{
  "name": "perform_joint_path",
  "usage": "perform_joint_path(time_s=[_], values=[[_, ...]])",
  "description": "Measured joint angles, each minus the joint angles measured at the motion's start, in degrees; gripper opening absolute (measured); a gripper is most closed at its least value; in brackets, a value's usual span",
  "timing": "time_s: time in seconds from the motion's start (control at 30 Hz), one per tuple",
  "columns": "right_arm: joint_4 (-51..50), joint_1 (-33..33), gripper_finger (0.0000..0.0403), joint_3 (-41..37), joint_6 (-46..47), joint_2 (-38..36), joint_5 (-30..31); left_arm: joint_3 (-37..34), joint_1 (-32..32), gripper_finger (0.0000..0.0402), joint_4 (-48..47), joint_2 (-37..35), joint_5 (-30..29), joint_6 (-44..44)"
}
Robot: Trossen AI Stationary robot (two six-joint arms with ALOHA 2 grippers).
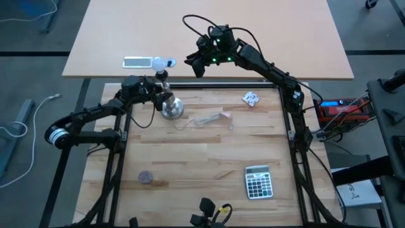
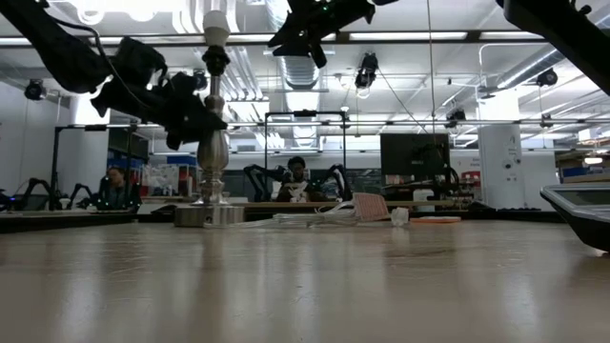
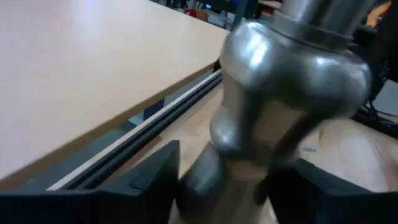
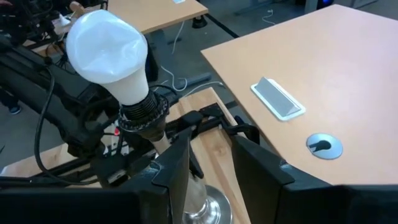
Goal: Screw lightbulb
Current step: Remove the lightbulb from the lamp
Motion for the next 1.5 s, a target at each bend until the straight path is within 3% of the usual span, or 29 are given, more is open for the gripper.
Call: perform_joint_path(time_s=[0.1, 0.33, 0.57, 1.07, 1.33, 1.5], values=[[0.0, 0.0, 0.011, 0.0, 0.0, 0.0, 0.0, 0.0, -0.4, 0.0161, 2.4, 0.6, -0.8, -0.1], [0.0, 0.0, 0.0107, 0.0, 0.0, 0.0, 0.0, 0.0, -2.4, 0.0152, 4.0, 0.3, 4.8, -4.9], [0.0, 0.0, 0.0116, 0.0, 0.0, 0.0, 0.0, 0.0, -7.8, 0.0206, 3.5, 0.2, 5.4, -6.0], [-0.6, 0.0, 0.0106, 0.0, -0.4, 0.0, -0.1, 4.0, -9.8, 0.0226, 0.6, -1.7, 4.9, -14.6], [-1.4, 0.0, 0.0121, 0.0, -1.4, 0.0, -0.1, 9.8, -9.8, 0.0243, -9.1, -2.0, 4.9, -13.3], [-3.2, 0.0, 0.0116, 0.0, -2.6, 0.0, -0.1, 17.0, -9.8, 0.0243, -25.4, -3.6, 5.7, -10.0]])
